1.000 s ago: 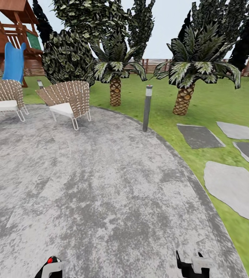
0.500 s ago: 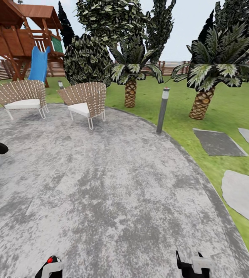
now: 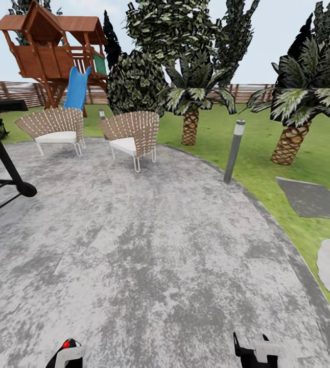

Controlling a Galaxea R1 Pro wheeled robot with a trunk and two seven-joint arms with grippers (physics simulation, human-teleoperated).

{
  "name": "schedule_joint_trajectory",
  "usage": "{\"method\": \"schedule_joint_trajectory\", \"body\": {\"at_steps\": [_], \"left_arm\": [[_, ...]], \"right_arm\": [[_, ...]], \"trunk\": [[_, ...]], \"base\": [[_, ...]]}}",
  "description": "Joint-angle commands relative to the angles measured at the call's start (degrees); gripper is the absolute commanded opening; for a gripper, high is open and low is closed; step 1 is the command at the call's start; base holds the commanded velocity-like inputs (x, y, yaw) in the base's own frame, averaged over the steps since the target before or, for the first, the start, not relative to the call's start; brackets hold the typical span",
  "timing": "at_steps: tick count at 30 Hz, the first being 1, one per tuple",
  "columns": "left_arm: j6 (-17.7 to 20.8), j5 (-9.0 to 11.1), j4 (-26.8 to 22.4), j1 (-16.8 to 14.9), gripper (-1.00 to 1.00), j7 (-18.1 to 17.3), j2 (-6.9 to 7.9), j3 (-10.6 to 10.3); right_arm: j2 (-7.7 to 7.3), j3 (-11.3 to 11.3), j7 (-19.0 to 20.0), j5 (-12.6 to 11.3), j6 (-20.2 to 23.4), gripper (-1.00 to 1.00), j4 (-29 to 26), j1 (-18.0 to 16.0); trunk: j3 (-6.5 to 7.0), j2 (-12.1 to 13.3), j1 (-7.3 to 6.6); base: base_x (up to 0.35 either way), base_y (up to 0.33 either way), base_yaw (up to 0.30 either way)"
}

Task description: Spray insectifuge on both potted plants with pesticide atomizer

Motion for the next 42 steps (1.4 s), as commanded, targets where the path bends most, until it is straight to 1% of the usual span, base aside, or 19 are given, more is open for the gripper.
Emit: {"method": "schedule_joint_trajectory", "body": {"at_steps": [1,3,12,42], "left_arm": [[-0.1,0.3,0.1,0.0,-1.0,-0.1,-0.01,0.0],[-0.1,0.3,0.1,0.0,-1.0,-0.1,-0.01,0.0],[0.1,0.3,0.1,0.0,-1.0,-0.1,-0.01,0.1],[0.0,0.3,0.1,0.0,-1.0,-0.4,-0.07,0.0]], "right_arm": [[-0.01,0.0,-0.2,0.1,-0.2,1.0,0.0,0.0],[-0.01,0.1,-0.2,0.1,-0.2,1.0,0.0,0.0],[-0.01,0.1,-0.2,0.1,-0.2,1.0,0.0,0.0],[-0.01,0.2,-0.2,0.2,-0.2,1.0,0.0,0.0]], "trunk": [[0.01,0.0,-0.01],[0.13,0.0,-0.01],[2.27,3.6,-1.99],[4.01,3.6,-1.99]], "base": [[0.0,0.0,0.22],[0.0,0.0,0.22],[0.0,0.0,0.22],[0.0,0.0,0.22]]}}
